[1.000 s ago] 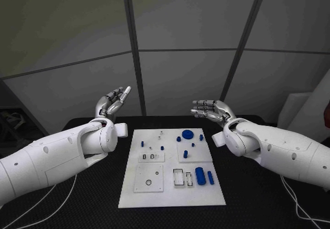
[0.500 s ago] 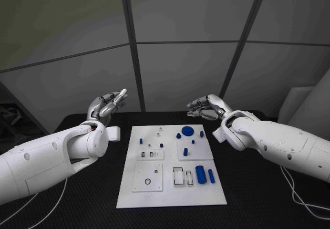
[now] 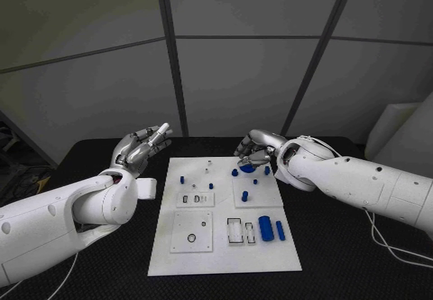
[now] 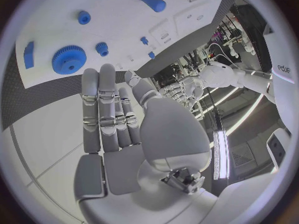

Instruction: Assemble the parts on the task board

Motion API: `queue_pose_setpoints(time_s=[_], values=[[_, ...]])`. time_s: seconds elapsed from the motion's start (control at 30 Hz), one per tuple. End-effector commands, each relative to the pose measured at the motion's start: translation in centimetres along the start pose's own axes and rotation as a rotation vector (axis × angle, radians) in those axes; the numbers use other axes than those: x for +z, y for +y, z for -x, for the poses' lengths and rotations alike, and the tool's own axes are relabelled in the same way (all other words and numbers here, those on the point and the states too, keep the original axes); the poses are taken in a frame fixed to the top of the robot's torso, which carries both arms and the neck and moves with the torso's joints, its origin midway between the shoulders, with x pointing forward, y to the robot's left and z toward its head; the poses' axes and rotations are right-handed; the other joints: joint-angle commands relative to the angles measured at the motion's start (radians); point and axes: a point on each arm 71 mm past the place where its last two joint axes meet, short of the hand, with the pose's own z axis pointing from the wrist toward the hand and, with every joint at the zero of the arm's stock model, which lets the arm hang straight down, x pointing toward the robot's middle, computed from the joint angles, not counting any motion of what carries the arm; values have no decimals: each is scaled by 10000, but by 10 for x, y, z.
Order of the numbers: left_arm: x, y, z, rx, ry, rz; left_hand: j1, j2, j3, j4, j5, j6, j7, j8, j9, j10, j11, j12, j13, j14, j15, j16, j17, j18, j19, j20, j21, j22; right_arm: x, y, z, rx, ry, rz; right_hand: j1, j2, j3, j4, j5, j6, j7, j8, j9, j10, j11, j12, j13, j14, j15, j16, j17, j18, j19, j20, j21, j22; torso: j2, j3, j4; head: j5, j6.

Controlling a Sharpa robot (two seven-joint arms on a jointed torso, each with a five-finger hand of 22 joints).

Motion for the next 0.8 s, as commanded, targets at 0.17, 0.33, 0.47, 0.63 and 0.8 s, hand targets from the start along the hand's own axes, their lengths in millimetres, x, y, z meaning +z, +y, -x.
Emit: queue_pose_setpoints(time_s=[0.17,0.33,0.47,0.63,0.8], values=[[-4,-4,-9,-97,425,-50,5,104,-15,-73,47,-20,387,-30,-16,31,30,3,-17,-40,46,-39,-6,85,32,13,39,8,5,5,-2,-2215,749,-502,-363,-40,318,-66,0,72,25,-174,-1,-184,13,-24,31,414,64,3503,2932,-764,1629,29,3216,4509,352,-63,142,-101,83],[-6,-5,-11,-133,482,-38,4,105,-17,-76,47,-26,390,-33,-18,30,32,1,-17,-48,48,-40,-7,85,32,14,39,7,8,8,-2,-2506,824,-602,-429,-51,460,-58,7,4,69,-172,-2,-340,71,-39,37,307,115,5181,4632,-948,1989,110,4109,5833,440,-75,157,-133,98],[-7,-6,-12,-152,510,-40,-4,106,-32,-90,47,-47,400,-46,-24,22,41,-8,-18,-74,55,-45,-10,83,30,17,41,6,10,10,-2,-2695,877,-692,-439,-52,531,-48,46,-49,86,-173,-4,-351,76,-34,46,250,135,5749,5186,-1015,2122,147,4417,6307,488,-92,173,-171,111],[-8,-8,-14,-155,511,-55,-16,104,-58,-115,49,-77,409,-66,-34,6,48,-26,-20,-162,60,-57,-20,81,22,20,43,4,12,10,-3,-2883,1022,-823,-448,-28,622,-30,58,-85,82,-166,-1,-276,69,-33,62,242,136,6322,5795,-1109,2341,162,4756,6893,531,-88,186,-187,96],[-9,-8,-14,-156,511,-59,-21,106,-72,-133,52,-83,408,-75,-38,-4,45,-37,-21,-210,57,-63,-24,81,16,19,43,2,13,10,-6,-2957,1261,-892,-441,1,686,-24,66,-69,79,-161,4,-266,65,-35,61,240,136,6556,6035,-1150,2437,167,4894,7138,558,-88,188,-174,92]])
